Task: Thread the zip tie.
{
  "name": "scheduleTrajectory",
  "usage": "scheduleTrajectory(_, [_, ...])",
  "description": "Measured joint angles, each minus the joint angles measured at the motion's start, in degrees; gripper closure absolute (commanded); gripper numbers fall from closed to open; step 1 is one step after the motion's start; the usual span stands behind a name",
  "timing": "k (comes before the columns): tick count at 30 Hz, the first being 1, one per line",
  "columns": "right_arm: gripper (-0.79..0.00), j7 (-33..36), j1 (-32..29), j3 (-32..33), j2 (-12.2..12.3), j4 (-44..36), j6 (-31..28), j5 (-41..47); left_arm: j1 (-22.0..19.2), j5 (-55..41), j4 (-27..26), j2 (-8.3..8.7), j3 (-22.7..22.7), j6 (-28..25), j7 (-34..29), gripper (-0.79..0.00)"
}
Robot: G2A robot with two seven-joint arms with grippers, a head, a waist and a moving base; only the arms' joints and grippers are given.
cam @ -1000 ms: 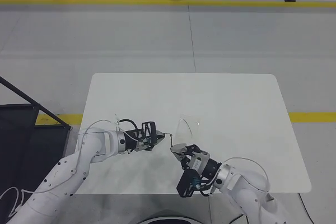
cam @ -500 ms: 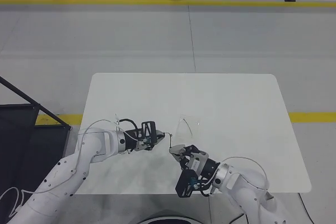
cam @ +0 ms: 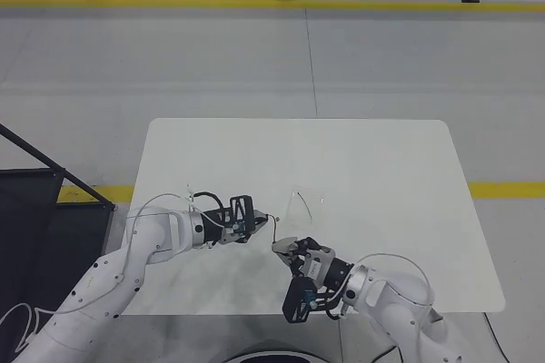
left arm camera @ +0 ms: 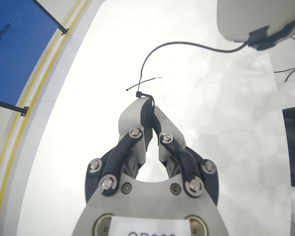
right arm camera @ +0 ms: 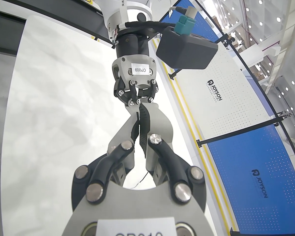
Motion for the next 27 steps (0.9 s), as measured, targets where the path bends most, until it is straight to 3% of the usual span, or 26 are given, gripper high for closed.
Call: scheduleTrajectory(27, [0.0,4.0,2.5,-1.8,-0.5,0.9,-2.4,1.6,1.0,1.3,-0.5,0.02,-0.8,-0.3,1.3,0.0])
